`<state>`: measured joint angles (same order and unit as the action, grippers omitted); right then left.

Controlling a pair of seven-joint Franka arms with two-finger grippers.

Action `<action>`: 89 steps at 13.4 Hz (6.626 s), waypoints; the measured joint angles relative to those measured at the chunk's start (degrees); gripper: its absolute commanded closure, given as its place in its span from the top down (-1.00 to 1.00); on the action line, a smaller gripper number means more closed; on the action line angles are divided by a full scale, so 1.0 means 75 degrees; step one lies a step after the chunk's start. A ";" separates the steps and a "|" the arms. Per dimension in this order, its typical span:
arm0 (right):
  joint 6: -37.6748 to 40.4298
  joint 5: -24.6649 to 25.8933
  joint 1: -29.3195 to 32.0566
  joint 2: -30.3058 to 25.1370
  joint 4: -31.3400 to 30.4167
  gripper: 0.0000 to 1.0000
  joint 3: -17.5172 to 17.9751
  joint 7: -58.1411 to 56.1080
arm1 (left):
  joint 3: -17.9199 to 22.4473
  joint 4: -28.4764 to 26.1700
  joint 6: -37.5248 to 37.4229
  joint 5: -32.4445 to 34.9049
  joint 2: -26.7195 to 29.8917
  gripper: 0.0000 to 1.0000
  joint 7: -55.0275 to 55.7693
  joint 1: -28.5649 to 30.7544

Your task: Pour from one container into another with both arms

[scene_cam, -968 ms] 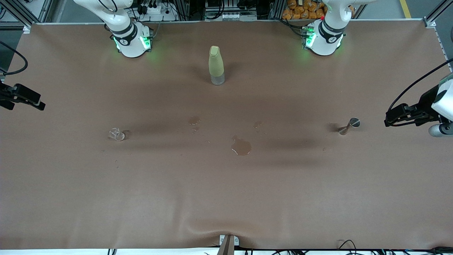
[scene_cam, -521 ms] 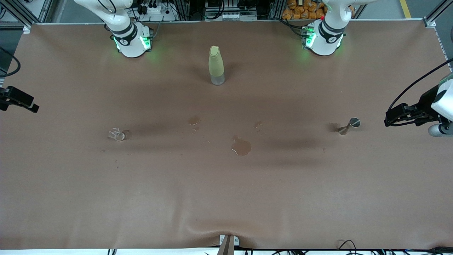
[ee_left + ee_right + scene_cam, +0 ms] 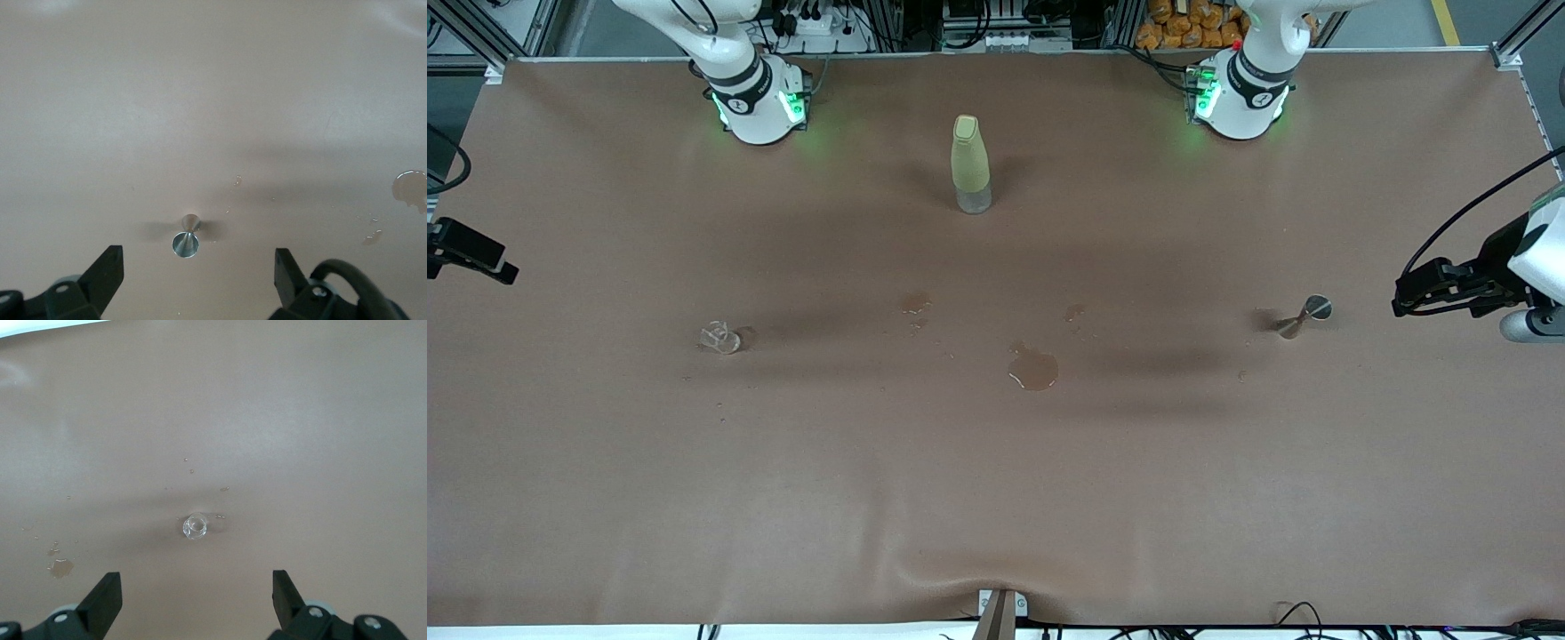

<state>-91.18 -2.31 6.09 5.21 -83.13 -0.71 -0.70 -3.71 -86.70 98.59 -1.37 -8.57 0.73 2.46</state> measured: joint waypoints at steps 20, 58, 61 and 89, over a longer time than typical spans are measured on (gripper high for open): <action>0.0714 -0.1860 0.2175 0.0068 0.0109 1.00 -0.0070 -0.0010 | 0.0132 -0.0058 -0.0021 -0.2451 -0.0746 1.00 -0.7482 0.1449; 0.1860 -0.7516 0.0662 0.3684 -0.3668 1.00 -0.3098 -0.1973 | 0.0005 -0.0624 -0.2024 -0.5686 -0.5572 0.85 -1.9178 0.3608; 0.1822 -0.7623 0.0626 0.3893 -0.3698 1.00 -0.3140 -0.2665 | -0.0001 -0.0637 -0.1931 -0.5788 -0.5659 0.66 -1.9347 0.3461; 0.1838 -0.7633 0.0546 0.4339 -0.2860 1.00 -0.2966 -0.8668 | 0.0004 -0.0644 -0.1764 -0.5868 -0.5774 -0.48 -1.9496 0.3456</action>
<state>-77.40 -59.56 10.18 37.75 -104.58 -22.96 -65.72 -3.68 -91.54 85.35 -45.37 -51.88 -145.50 28.38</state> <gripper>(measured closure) 0.000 0.542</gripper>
